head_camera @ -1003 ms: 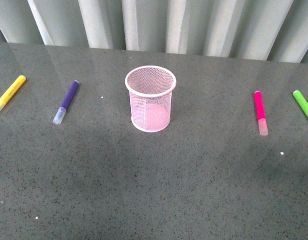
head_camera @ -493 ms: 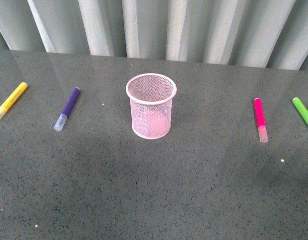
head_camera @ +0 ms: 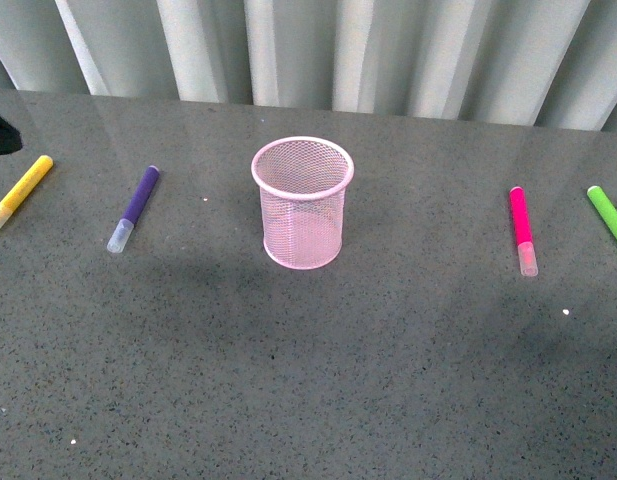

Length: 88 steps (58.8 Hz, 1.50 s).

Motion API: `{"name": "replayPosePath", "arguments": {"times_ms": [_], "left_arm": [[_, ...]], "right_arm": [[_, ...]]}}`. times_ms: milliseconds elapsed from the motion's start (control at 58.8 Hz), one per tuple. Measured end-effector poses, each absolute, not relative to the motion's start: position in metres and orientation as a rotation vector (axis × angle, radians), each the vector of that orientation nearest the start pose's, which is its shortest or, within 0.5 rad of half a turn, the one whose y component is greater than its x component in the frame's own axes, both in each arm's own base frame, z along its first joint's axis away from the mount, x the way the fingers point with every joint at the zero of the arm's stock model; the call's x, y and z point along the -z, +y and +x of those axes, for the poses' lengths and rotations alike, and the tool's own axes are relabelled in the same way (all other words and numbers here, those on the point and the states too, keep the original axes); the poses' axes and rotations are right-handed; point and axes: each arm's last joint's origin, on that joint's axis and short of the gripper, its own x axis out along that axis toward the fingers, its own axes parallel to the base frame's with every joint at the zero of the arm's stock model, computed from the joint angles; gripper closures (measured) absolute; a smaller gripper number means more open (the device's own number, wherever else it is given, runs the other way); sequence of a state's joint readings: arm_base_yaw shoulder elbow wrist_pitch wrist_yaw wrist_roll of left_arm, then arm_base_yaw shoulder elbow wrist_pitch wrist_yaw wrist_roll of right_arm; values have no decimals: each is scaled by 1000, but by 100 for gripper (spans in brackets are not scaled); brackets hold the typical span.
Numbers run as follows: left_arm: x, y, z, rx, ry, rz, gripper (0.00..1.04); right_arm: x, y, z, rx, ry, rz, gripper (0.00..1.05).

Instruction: Insert purple and pink pens into pink cup

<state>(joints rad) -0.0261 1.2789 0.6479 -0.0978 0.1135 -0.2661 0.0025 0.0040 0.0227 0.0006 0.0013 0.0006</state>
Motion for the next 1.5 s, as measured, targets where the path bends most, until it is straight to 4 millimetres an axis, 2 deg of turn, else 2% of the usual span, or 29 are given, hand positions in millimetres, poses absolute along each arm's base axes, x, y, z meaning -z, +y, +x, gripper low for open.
{"name": "replayPosePath", "arguments": {"times_ms": [306,697,884,1054,1276,1497], "left_arm": [[-181,-30,310,65,857,-161,7],[-159,-48,370,85,894,-96,7],[-147,-48,391,71,913,-63,7],[-126,-43,413,52,951,-24,7],[-108,-39,429,51,981,-3,7],[-93,-39,436,17,1002,15,7]], "right_arm": [[-171,0,97,-2,-19,1,7],[-171,0,97,-1,-19,1,7],[-171,0,97,-2,-19,1,7],[-171,0,97,-1,-19,1,7],[-171,0,97,-1,-19,1,7],[-171,0,97,-2,-19,1,7]]}}
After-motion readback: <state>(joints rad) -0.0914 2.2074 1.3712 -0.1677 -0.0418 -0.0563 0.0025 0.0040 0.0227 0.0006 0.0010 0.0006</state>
